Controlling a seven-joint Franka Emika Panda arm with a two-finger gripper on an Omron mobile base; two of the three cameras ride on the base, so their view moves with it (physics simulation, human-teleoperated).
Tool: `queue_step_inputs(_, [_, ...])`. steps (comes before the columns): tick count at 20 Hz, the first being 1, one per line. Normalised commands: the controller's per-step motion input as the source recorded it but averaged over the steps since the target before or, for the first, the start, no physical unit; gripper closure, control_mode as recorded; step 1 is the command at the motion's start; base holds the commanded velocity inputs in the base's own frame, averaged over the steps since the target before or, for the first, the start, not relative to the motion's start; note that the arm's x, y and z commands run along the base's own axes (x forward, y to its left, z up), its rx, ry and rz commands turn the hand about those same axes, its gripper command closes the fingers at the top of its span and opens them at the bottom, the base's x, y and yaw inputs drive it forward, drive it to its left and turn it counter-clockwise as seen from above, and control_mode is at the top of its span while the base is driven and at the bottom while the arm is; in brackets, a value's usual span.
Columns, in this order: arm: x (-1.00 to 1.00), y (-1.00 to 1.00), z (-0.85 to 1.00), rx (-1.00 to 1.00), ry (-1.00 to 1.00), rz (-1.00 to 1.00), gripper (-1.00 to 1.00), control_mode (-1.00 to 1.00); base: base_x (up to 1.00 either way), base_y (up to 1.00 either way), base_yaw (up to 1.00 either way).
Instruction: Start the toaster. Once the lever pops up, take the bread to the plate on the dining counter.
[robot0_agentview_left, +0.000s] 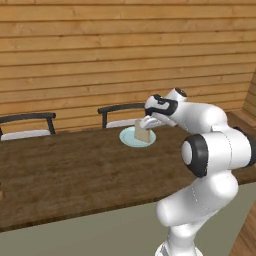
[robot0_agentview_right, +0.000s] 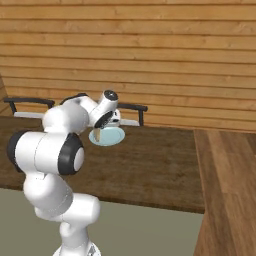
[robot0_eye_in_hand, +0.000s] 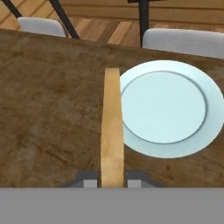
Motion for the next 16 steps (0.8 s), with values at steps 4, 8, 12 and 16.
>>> queue_step_inputs(4, [0.54, 0.0, -0.18, 0.0, 0.0, 0.0, 1.0, -1.0, 0.0, 0.0, 0.0])
queue_step_inputs(8, [0.4, 0.0, -0.22, 0.01, 0.0, 0.01, 1.0, -1.0, 0.0, 0.0, 0.0])
queue_step_inputs(12, [0.35, 0.0, -0.18, 0.01, 0.04, 0.01, 1.0, -1.0, 0.0, 0.0, 0.0])
queue_step_inputs(16, [0.27, 0.03, -0.17, 0.02, 0.1, 0.01, 1.0, -1.0, 0.0, 0.0, 0.0])
